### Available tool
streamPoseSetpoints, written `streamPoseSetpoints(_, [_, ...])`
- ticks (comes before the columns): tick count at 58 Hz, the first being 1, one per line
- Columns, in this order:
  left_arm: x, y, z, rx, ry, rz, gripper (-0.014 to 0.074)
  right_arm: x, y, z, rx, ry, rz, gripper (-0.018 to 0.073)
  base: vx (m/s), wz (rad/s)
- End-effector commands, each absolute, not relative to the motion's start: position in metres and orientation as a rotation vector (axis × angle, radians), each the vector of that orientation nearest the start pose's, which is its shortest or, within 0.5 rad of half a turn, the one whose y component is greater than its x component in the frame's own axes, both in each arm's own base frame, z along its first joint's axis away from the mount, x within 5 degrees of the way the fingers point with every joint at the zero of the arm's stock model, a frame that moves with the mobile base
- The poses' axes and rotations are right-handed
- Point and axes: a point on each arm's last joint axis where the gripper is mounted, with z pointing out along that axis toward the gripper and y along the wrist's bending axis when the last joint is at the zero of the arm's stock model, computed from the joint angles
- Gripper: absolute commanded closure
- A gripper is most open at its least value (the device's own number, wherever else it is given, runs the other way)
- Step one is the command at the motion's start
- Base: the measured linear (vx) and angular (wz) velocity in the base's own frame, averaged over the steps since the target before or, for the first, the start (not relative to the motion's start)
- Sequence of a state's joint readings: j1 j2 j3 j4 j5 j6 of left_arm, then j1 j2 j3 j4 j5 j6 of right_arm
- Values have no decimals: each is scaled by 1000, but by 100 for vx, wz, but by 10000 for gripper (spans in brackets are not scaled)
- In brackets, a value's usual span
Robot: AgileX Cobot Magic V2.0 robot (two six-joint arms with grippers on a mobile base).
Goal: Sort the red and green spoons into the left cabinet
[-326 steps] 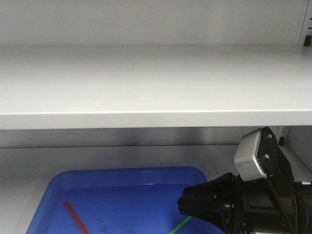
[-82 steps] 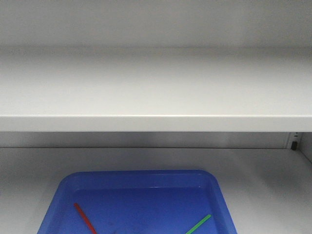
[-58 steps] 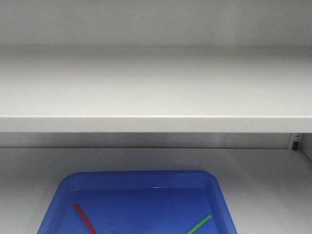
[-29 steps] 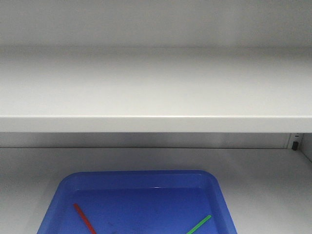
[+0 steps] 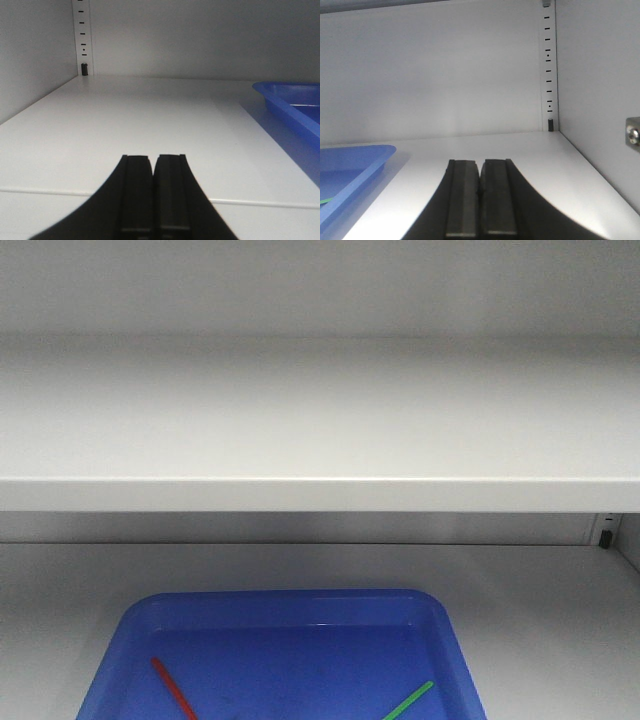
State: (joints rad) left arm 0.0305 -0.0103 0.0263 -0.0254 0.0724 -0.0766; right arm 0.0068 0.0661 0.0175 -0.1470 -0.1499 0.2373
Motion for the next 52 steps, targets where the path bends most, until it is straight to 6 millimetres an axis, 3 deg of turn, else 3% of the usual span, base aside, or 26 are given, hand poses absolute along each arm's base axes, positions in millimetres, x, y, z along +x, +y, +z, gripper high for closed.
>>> streamPoseSetpoints(1, [56,2,201,-108,1489,-68,600,64,1,207,111,1478,138,562,0,0])
streamPoseSetpoints(52, [56,2,201,-108,1489,-68,600,64,1,205,112,1497,133,562,0,0])
